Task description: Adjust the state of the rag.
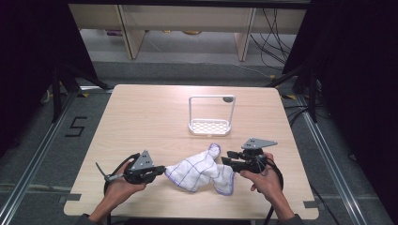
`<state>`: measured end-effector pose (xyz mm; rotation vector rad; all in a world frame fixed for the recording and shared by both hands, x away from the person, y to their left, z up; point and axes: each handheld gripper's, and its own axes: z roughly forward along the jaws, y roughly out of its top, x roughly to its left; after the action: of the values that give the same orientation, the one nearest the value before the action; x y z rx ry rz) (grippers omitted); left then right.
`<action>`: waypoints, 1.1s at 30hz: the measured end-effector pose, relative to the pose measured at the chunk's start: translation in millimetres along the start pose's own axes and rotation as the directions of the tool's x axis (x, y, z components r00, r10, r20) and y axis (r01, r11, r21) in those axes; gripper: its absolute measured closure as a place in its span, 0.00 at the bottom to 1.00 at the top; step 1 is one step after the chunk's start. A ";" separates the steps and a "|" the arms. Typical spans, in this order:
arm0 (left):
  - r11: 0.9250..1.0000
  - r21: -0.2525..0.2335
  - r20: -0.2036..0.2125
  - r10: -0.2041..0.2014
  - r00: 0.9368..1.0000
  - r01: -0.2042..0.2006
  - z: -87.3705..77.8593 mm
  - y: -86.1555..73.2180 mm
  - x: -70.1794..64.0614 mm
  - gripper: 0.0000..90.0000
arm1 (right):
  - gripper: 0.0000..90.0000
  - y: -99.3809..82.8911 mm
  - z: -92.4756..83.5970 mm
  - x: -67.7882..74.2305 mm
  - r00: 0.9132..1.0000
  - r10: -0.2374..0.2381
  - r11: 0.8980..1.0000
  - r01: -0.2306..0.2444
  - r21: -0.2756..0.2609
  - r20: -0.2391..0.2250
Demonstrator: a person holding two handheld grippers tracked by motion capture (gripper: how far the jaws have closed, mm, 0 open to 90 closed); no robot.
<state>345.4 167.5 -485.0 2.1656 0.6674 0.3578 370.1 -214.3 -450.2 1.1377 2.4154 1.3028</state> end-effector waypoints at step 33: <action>0.996 0.034 0.046 -0.088 0.995 0.086 -16.1 -26.7 10.5 0.97 | 0.95 -6.4 12.8 -54.0 0.966 -0.122 0.976 0.077 0.202 0.226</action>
<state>337.5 197.6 -495.6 2.1601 0.7428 0.2506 410.2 -245.5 -473.4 1.1276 2.4214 0.8643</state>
